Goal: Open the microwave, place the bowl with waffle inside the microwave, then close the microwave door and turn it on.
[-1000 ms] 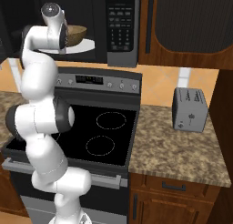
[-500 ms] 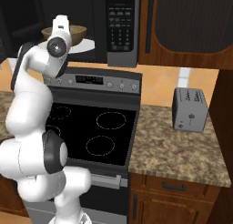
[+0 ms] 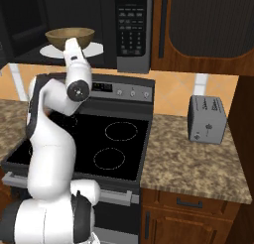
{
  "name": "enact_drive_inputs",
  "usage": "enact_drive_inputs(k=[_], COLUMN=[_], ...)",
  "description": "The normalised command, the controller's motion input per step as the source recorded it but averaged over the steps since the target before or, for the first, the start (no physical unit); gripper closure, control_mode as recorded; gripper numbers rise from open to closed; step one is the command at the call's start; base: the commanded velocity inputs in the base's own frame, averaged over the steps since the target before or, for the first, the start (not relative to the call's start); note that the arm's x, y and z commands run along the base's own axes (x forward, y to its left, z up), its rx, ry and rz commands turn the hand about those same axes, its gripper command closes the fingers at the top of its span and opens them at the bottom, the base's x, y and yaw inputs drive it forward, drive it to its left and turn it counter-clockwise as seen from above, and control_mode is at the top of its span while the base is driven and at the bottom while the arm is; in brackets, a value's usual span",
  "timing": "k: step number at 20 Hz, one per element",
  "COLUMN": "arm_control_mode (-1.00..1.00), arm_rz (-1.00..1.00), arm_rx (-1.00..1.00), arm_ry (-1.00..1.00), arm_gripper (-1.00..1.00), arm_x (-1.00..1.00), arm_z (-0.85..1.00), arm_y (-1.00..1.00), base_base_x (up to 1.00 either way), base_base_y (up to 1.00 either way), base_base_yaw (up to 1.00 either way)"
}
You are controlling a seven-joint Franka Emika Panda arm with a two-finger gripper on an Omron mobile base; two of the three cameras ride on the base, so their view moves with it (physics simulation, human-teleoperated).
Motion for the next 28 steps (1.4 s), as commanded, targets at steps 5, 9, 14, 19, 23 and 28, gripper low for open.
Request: enact_drive_inputs(k=[5,9,14,19,23,28], arm_control_mode=[-1.00,-1.00,-1.00,-1.00,-1.00,-1.00], arm_rz=[0.00,0.00,0.00,0.04,0.07,0.10], arm_rx=[-0.67,-0.55,-0.53,-0.51,-0.41,-0.37], arm_ry=[0.18,0.06,0.08,0.04,0.03,0.18], arm_gripper=[-1.00,-1.00,-1.00,-1.00,-1.00,-1.00], arm_x=[-1.00,-1.00,-0.99,-0.58,-0.11,0.00], arm_z=[0.25,0.23,-0.09,-0.59,-0.54,-0.45], arm_y=[-0.21,-0.28,-0.08,0.24,0.11,0.00], base_base_x=[0.00,0.00,0.00,0.00,0.00,0.00], base_base_y=[0.00,0.00,0.00,0.00,0.00,0.00], base_base_yaw=[0.00,0.00,0.00,0.00,0.00,0.00])
